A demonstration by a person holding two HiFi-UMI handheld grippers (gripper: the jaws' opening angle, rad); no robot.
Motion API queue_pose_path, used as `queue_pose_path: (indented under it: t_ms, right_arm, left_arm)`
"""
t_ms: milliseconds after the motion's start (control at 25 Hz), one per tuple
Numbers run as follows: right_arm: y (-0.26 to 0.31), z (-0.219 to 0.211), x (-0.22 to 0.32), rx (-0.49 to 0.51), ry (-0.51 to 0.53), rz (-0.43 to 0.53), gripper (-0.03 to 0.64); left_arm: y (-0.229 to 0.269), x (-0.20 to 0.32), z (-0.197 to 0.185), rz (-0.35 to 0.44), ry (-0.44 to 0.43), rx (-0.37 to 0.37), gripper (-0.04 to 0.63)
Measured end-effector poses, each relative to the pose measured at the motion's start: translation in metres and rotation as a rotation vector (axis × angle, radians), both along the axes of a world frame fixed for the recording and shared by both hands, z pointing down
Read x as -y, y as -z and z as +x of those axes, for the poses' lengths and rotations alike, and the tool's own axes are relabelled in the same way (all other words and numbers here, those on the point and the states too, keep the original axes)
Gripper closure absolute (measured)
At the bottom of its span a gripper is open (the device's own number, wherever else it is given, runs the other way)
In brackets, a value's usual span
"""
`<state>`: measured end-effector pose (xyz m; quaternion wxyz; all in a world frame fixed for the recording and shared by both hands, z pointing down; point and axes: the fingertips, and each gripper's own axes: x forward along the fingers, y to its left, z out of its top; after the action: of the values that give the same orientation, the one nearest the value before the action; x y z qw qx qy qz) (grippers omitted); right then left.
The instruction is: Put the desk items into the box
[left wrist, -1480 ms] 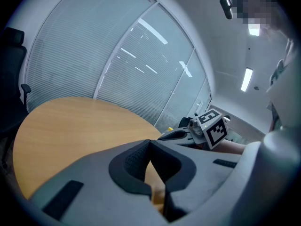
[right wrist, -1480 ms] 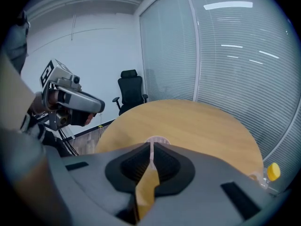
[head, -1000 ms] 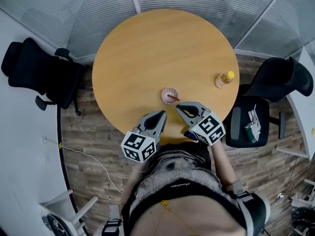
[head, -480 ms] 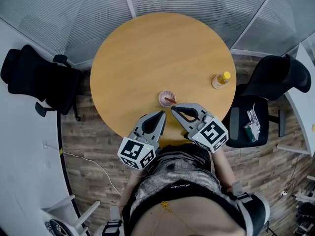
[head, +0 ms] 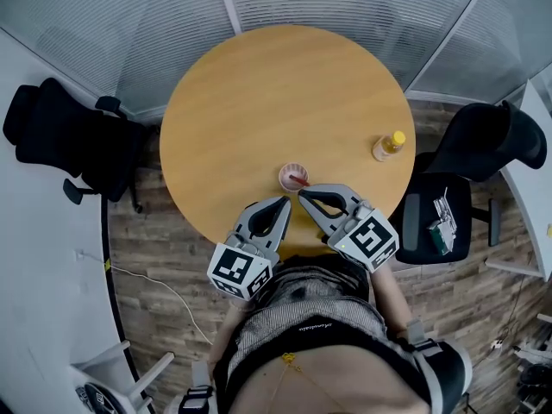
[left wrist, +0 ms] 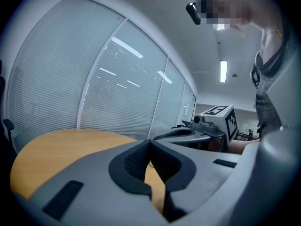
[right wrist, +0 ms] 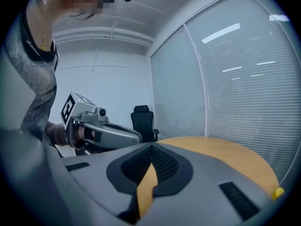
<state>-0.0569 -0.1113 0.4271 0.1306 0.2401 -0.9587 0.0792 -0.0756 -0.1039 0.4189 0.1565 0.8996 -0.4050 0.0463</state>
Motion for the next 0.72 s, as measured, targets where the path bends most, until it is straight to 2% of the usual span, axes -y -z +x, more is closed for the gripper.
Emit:
queue_pose_path:
  t_ms: [720]
  right_arm:
    - [-0.013, -0.002, 0.001, -0.053, 0.014, -0.019, 0.597]
  left_arm:
    - [-0.012, -0.001, -0.006, -0.038, 0.017, 0.009, 0.598]
